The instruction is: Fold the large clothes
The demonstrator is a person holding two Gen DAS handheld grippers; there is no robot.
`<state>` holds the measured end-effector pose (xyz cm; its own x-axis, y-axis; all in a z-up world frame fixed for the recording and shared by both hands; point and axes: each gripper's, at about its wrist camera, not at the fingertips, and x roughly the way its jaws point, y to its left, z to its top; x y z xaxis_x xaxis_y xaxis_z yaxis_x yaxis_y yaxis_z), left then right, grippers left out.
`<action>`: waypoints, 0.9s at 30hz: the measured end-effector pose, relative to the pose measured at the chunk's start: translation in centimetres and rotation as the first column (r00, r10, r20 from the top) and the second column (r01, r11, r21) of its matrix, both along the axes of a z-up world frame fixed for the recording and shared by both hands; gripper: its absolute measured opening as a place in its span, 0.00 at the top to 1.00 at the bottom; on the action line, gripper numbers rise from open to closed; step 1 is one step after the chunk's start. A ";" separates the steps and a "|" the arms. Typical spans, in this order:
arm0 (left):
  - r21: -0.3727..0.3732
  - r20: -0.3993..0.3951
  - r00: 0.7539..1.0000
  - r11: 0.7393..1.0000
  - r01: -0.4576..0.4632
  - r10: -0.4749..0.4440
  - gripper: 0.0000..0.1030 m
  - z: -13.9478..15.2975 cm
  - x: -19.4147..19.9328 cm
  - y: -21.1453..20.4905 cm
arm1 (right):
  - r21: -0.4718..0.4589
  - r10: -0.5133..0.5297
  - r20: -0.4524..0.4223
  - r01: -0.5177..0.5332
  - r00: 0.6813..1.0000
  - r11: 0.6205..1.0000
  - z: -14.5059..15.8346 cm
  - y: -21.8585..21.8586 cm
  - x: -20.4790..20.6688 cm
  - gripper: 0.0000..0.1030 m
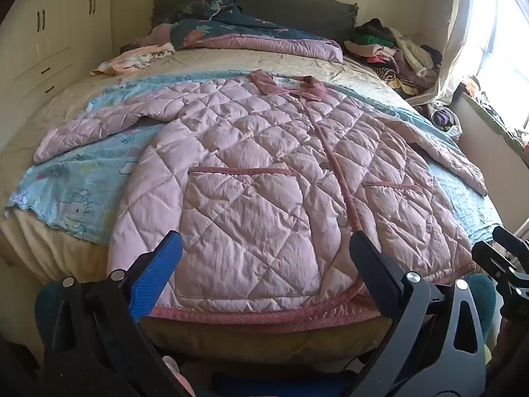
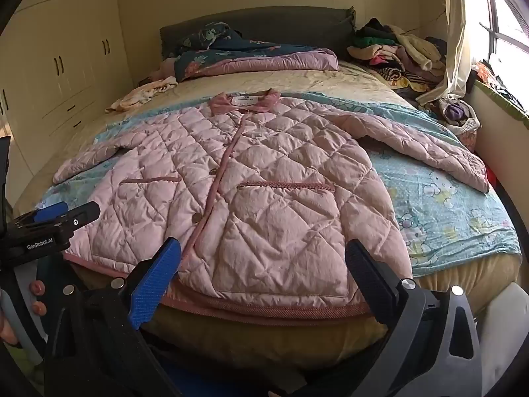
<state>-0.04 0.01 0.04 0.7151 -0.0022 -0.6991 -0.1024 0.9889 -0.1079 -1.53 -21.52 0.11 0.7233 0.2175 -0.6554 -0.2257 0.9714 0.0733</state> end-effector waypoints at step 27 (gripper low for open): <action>-0.005 0.007 1.000 1.000 0.001 0.000 0.08 0.6 0.1 -0.5 | -0.002 0.011 0.005 -0.011 1.000 1.000 0.1 0.5 -0.3 0.04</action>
